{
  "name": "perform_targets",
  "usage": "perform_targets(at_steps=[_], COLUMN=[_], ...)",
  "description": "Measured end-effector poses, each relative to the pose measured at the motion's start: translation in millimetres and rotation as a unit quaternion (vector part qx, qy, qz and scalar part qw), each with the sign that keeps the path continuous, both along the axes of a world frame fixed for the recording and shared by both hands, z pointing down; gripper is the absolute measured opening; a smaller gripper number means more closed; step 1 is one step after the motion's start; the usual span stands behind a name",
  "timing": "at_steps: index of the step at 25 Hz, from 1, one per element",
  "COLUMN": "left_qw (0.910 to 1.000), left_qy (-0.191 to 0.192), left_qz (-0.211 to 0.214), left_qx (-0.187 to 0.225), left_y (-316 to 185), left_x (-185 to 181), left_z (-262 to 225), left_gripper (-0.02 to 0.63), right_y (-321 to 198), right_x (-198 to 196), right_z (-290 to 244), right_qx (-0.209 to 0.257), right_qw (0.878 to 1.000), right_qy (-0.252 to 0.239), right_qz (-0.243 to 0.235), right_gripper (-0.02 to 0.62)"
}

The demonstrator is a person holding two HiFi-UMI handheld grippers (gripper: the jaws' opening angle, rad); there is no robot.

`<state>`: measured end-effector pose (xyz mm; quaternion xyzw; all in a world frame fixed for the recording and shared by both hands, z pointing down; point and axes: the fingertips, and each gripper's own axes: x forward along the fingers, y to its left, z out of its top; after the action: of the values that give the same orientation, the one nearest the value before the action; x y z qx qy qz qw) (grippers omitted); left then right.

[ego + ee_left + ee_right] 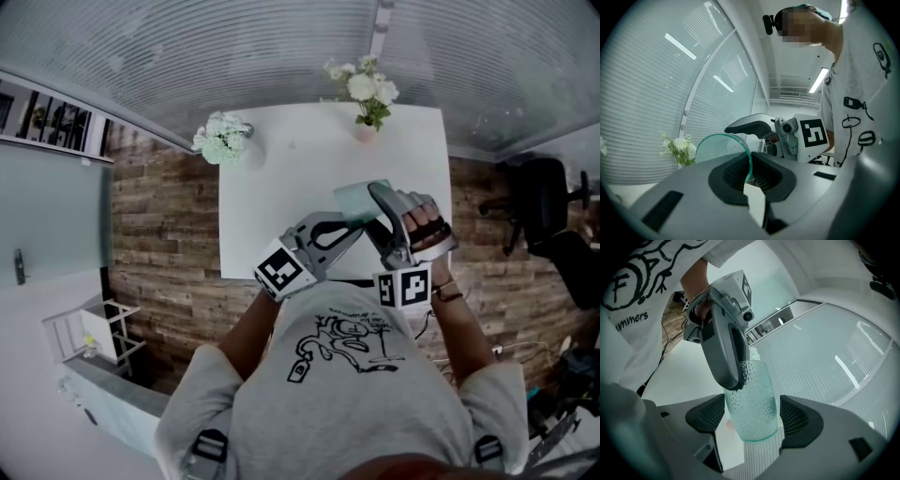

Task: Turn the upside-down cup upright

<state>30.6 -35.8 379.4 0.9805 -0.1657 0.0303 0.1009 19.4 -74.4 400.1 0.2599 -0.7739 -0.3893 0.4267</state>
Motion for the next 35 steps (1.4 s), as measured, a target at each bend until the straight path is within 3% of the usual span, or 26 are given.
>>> perform_targets(at_steps=[15,23,28,35], left_qw=[1.0000,0.9993,0.9985,0.9958], left_qy=[-0.004,-0.012,0.003,0.011], left_qz=[-0.002,-0.023,-0.046,-0.088], left_qx=[-0.002,0.025,0.028,0.023], left_y=[0,-3,-8,-18], left_x=[4,1,-4,-17], left_z=[2,1,-8,-14], left_gripper=[0.017,0.026,0.049,0.137], right_y=[-7,-10,-14,-22], right_x=[0,1,7,19], right_z=[11,11,8,-5], right_qx=[0.009,-0.002,-0.001,-0.002], right_qw=[1.000,1.000,0.999,0.993], right_qy=[0.022,-0.020,-0.040,-0.096], right_qz=[0.000,0.017,0.036,0.068], right_gripper=[0.356,0.354,0.354,0.354])
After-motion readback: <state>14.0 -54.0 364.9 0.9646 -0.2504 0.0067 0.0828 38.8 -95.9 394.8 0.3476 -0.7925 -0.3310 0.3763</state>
